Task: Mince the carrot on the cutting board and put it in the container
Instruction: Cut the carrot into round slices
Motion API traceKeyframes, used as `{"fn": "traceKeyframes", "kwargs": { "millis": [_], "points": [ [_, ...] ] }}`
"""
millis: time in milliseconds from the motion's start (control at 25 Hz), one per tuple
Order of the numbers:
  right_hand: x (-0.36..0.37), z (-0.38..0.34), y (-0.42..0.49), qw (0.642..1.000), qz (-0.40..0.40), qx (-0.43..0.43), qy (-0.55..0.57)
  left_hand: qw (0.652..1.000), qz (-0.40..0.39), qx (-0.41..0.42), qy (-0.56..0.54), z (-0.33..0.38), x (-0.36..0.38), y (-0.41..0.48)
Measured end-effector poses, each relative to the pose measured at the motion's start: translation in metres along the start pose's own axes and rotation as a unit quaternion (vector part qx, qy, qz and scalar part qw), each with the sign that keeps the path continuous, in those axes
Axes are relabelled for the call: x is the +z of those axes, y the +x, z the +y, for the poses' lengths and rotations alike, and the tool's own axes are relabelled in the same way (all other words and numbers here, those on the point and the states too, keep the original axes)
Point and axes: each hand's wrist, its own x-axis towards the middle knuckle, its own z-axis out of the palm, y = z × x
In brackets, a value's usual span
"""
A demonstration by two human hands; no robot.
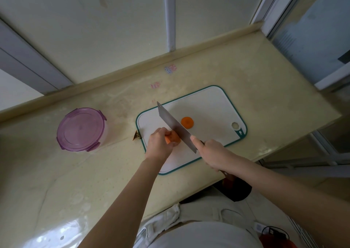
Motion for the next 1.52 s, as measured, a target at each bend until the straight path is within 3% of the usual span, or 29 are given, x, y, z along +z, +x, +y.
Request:
{"fn": "traceKeyframes", "kwargs": {
  "millis": [440, 720, 1520],
  "points": [
    [0.009, -0.024, 0.039, 0.999, 0.011, -0.043, 0.03, 1.0, -0.008, -0.012, 0.001, -0.001, -0.002, 0.002],
    [0.003, 0.01, 0.027, 0.999, -0.015, -0.033, 0.01, 1.0, -0.007, -0.018, -0.01, 0.0, -0.003, 0.001],
    [0.02, 0.007, 0.064, 0.994, 0.033, -0.095, 0.032, 0.999, -0.004, -0.035, -0.021, 0.004, -0.004, -0.002]
  ]
}}
